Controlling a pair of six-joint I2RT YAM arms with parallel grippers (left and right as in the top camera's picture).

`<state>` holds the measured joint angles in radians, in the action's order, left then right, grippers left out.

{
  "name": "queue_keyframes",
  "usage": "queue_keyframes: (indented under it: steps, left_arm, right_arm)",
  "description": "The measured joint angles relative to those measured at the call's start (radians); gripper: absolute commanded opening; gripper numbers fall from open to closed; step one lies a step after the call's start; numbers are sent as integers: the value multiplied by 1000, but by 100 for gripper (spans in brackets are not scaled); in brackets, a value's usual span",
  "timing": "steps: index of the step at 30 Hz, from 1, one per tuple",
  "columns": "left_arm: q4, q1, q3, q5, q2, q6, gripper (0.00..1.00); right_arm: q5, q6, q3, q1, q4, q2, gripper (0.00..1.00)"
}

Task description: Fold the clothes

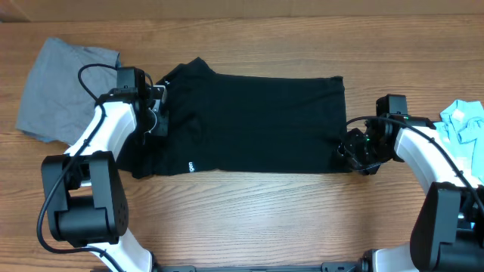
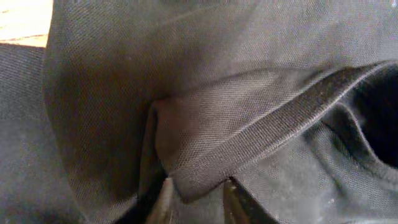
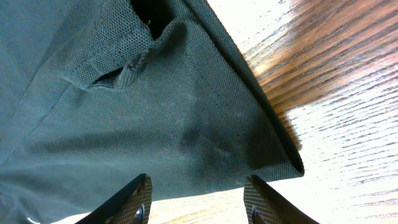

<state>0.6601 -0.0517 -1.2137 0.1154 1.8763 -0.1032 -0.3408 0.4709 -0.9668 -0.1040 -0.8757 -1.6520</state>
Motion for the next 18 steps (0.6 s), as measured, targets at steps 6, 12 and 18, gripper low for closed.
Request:
queue_keyframes:
  steps: [6,12,18]
  left_arm:
    - [11,0,3,52,0,1,4]
    - [220,0,-118,132,1,0,4]
    - [311,0,-317,166,0,0,4]
  right_arm:
    - [0,0,0,0,0,0,52]
    - [0,0,0,0,-3,0,52]
    - [0,0,0,0,1,0,52]
